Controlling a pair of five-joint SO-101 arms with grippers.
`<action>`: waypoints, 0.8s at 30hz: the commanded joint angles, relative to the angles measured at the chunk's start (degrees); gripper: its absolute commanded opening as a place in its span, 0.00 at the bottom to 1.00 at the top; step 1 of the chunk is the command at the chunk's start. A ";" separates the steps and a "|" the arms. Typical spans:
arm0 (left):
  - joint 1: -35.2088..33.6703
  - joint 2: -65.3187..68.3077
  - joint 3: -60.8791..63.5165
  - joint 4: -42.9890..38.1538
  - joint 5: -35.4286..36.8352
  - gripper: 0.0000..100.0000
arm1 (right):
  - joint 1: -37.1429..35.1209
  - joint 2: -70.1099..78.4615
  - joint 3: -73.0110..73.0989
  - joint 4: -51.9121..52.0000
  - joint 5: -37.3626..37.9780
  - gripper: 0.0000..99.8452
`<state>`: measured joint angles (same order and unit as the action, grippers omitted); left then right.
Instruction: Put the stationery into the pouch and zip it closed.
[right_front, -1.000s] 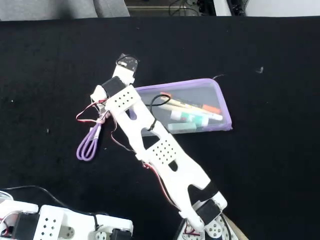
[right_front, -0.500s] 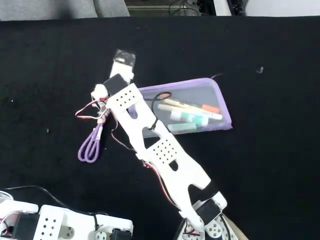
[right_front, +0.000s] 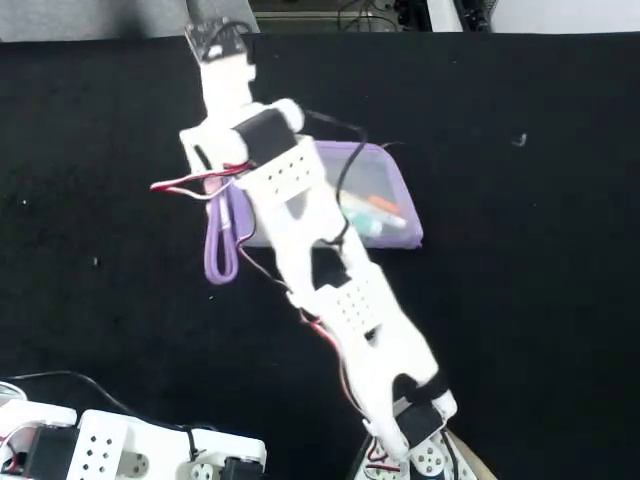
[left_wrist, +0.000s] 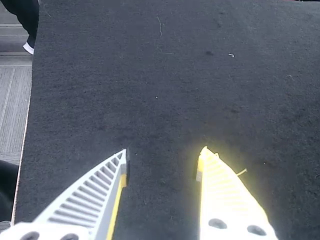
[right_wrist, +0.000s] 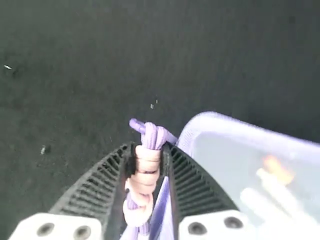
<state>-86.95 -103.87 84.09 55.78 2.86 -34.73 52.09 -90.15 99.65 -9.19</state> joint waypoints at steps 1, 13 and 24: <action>0.66 -0.44 -1.10 -0.18 0.44 0.23 | 0.97 -12.53 6.37 1.58 5.63 0.01; 0.84 -0.44 -0.48 -3.34 0.44 0.23 | 1.14 -44.70 46.81 1.49 20.04 0.01; 11.56 -0.44 -1.19 -3.52 0.35 0.23 | 3.60 -64.84 67.74 1.58 27.16 0.01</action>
<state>-79.74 -103.87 84.09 53.76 2.86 -33.93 -6.11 -24.84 99.65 16.40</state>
